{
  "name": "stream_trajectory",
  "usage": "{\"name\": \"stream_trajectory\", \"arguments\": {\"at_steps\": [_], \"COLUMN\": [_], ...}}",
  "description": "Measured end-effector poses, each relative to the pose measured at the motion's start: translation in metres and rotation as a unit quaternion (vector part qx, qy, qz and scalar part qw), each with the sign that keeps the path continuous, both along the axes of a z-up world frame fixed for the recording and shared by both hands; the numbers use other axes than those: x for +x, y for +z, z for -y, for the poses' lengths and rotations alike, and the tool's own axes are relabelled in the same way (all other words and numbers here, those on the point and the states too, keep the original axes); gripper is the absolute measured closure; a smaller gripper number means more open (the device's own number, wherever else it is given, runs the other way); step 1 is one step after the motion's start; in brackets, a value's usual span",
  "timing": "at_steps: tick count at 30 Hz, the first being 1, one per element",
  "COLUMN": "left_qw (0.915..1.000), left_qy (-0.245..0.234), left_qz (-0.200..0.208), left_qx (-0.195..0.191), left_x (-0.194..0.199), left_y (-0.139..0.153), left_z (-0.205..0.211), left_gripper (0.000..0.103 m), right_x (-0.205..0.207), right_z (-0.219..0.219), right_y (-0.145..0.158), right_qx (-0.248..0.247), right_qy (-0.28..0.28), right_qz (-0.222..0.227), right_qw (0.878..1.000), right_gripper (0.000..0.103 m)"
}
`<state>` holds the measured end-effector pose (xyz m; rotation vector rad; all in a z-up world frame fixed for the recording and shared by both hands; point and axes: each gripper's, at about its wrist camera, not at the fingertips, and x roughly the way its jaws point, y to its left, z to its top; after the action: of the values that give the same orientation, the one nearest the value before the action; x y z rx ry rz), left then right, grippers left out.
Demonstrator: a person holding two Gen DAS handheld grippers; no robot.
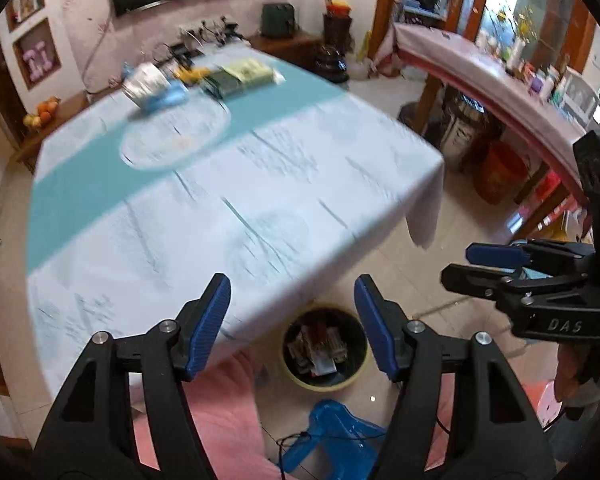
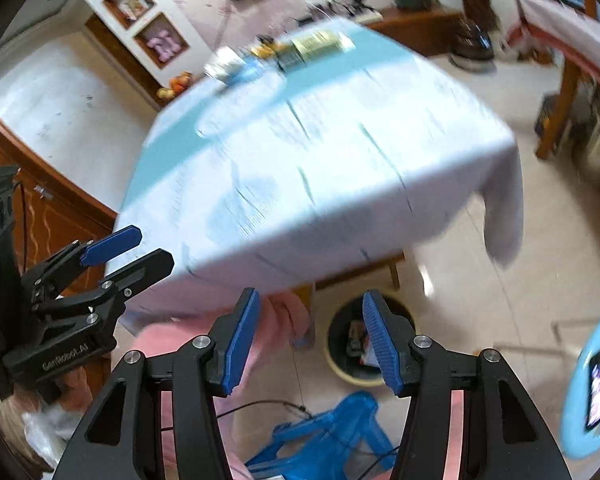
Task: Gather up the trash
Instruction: 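Raise both tools back over the table toward the tissue and wrappers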
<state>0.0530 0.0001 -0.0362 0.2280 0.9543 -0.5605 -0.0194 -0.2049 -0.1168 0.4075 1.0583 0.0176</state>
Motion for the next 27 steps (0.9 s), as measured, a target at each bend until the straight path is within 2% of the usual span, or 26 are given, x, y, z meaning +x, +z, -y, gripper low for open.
{"name": "stream_trajectory", "arguments": {"at_steps": [7,10,12,16,19,21,24,27], "left_qw": [0.9992,0.9981,0.9973,0.9953,0.9937,0.9928,0.9908,0.9884], "left_qy": [0.028,0.044,0.056,0.081,0.097,0.108,0.129,0.149], "left_qz": [0.026,0.04,0.044,0.049,0.054,0.051,0.04,0.028], "left_qx": [-0.01,-0.013,-0.016,-0.022,-0.013,-0.007,-0.002,0.008], "left_x": [0.055,0.084,0.108,0.163,0.21,0.24,0.297,0.348], "left_y": [0.092,0.13,0.151,0.182,0.189,0.184,0.163,0.13], "left_z": [-0.041,-0.055,-0.063,-0.071,-0.072,-0.069,-0.061,-0.051], "left_gripper": [0.036,0.033,0.031,0.029,0.028,0.028,0.028,0.028], "right_x": [0.056,0.082,0.108,0.159,0.208,0.24,0.294,0.353], "right_z": [-0.007,-0.008,-0.008,-0.006,0.0,0.007,0.018,0.03], "right_y": [0.104,0.15,0.175,0.212,0.225,0.226,0.217,0.193], "right_qx": [-0.016,-0.018,-0.02,-0.02,-0.026,-0.025,-0.026,-0.031], "right_qy": [0.032,0.035,0.034,0.032,0.019,0.011,-0.004,-0.022], "right_qz": [0.043,0.072,0.089,0.106,0.108,0.108,0.105,0.094], "right_qw": [0.998,0.997,0.995,0.994,0.994,0.994,0.994,0.995], "right_gripper": [0.041,0.032,0.027,0.027,0.027,0.027,0.027,0.027]}}
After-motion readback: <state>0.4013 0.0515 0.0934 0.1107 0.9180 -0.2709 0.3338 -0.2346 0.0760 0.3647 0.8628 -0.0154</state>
